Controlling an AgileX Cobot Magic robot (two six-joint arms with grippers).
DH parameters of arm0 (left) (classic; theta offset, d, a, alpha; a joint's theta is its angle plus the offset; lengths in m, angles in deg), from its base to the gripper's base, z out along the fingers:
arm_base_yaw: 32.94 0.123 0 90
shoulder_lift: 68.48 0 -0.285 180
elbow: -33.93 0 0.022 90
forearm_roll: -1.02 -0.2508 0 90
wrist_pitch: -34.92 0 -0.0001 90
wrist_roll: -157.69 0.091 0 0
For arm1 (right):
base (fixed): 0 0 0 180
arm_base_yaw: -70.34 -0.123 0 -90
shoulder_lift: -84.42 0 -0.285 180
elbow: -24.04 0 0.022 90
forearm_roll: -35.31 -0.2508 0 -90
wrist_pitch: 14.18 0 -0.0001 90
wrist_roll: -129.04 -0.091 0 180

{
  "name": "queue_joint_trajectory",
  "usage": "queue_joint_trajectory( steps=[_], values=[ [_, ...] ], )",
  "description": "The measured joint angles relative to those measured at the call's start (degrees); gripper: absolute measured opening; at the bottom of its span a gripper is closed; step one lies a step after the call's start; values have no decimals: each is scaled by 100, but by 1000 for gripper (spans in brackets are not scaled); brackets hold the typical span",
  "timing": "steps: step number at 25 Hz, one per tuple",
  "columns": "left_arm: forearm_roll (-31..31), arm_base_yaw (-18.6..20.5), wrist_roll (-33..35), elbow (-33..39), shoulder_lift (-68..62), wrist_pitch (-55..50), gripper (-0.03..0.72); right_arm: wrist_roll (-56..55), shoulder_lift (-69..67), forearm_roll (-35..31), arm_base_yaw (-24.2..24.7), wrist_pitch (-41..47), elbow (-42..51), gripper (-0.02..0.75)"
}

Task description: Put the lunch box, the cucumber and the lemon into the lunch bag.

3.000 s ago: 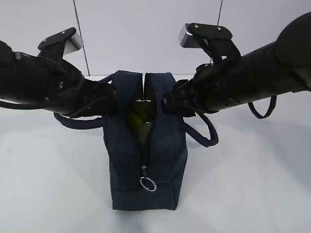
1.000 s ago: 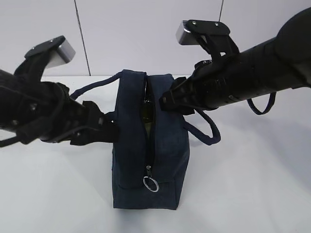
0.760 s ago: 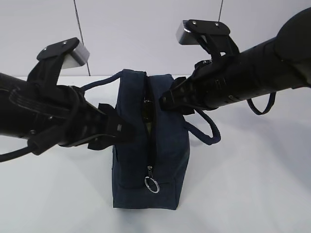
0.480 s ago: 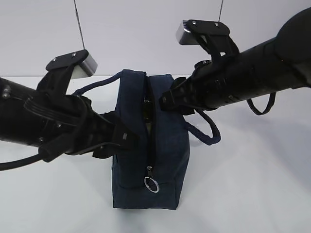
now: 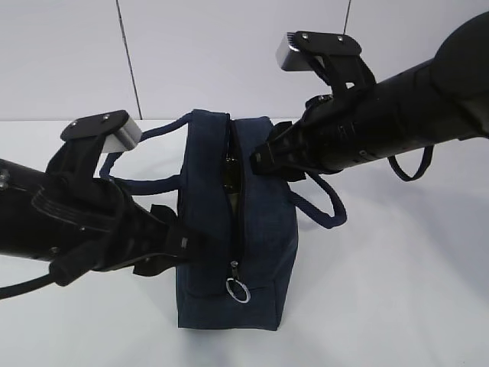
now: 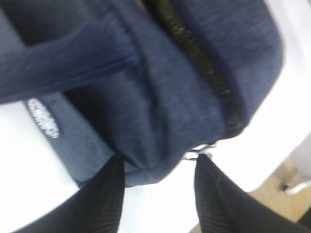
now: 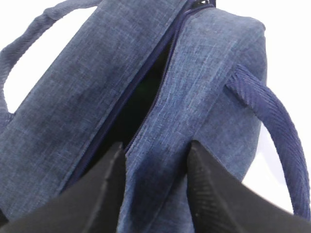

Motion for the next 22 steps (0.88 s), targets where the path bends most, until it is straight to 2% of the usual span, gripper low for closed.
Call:
queue_joint_trajectory(
  steps=[7,10,13,14,17,22],
  values=[
    [34,0,0,-5,-14,378,323,0,0,0,0,0,0,305],
    [47,-4,0,-5,-48,382,237,0,0,-5,0,0,0,305],
    [69,-27,0,-5,-56,371,76,0,0,-14,0,0,0,305],
    [69,-27,0,-5,-56,371,46,0,0,-14,0,0,0,305],
    [69,-31,0,-5,-69,371,11,0,0,-14,0,10,0,305],
    [69,-31,0,-5,-69,371,8,56,38,11,0,347,0,305]
  ],
)
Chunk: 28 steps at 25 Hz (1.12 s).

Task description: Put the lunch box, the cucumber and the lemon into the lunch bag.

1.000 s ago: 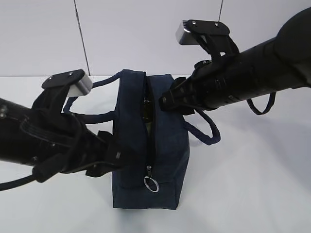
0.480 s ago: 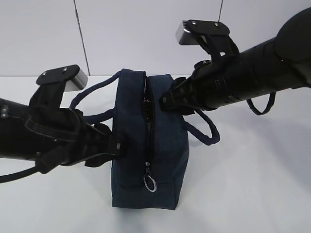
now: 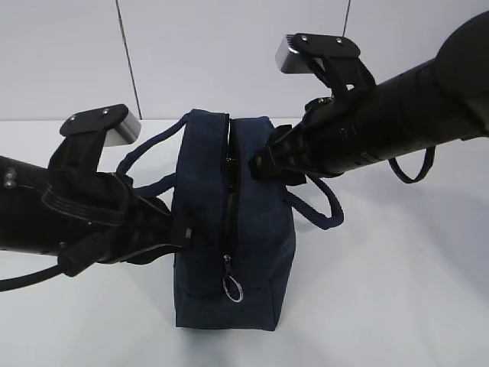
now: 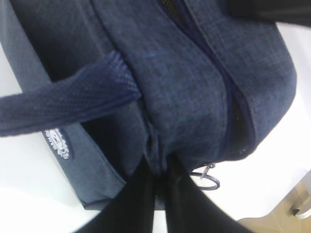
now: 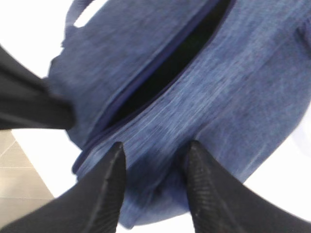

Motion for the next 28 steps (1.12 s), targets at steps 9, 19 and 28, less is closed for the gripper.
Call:
queue_joint_trajectory(
  steps=[9,19,28],
  values=[
    [0,0,0,0,0,0,7,937,525,-296,0,824,328,303],
    [0,0,0,0,0,0,7,1545,1295,-1002,0,705,1396,302],
    [0,0,0,0,0,0,7,4467,1548,-3755,0,897,2516,302]
  ],
)
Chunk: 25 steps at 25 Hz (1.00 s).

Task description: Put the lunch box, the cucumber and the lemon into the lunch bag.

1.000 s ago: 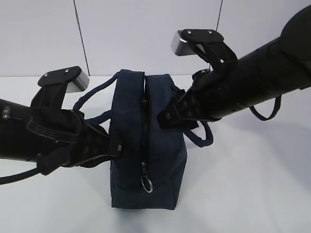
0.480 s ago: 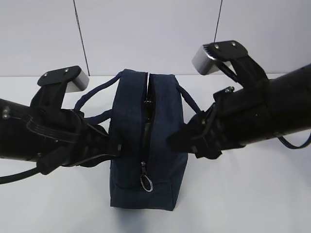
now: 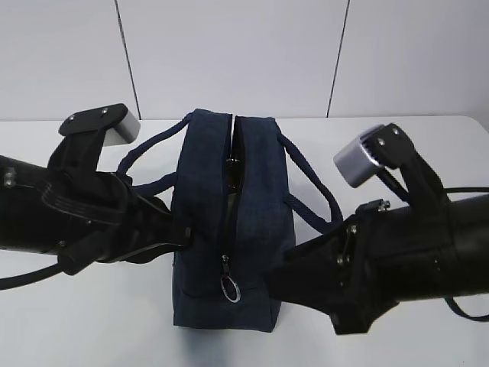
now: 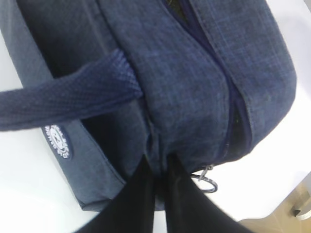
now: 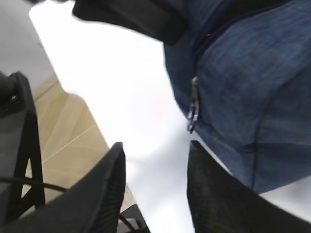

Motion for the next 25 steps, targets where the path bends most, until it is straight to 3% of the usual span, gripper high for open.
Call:
queue_joint_trajectory(
  steps=[4,6,14,25],
  values=[
    [0,0,0,0,0,0,7,1557,-34,-1250,0,97,431,302],
    [0,0,0,0,0,0,7,2110,-197,-1562,0,306,514,302],
    [0,0,0,0,0,0,6,3574,-1381,-1973,0,1104,549,302],
    [4,0,0,0,0,-41,6,3995,-1604,-2024,0,914,103,302]
  ],
)
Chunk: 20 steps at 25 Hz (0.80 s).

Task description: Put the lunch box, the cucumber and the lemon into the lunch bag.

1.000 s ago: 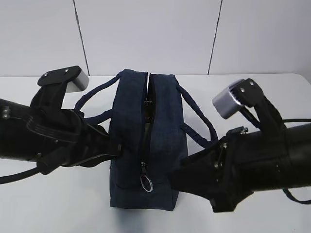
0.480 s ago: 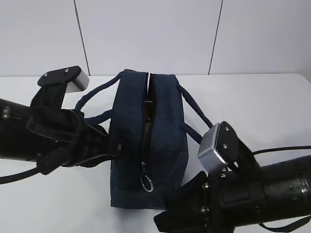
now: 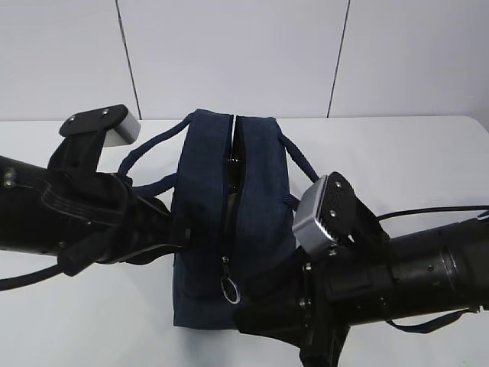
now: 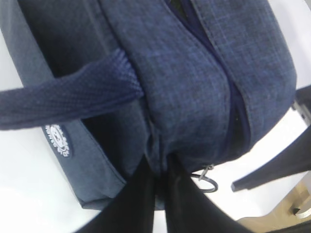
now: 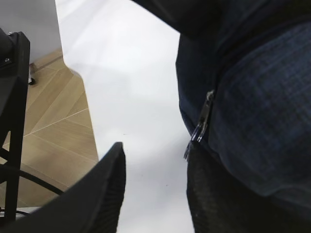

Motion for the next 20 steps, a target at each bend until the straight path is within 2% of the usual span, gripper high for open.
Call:
queue_joint_trajectory(
  steps=[20],
  values=[
    [22,0,10,0,0,-108,6,236,-717,-13,0,-244,-555,302]
  ],
)
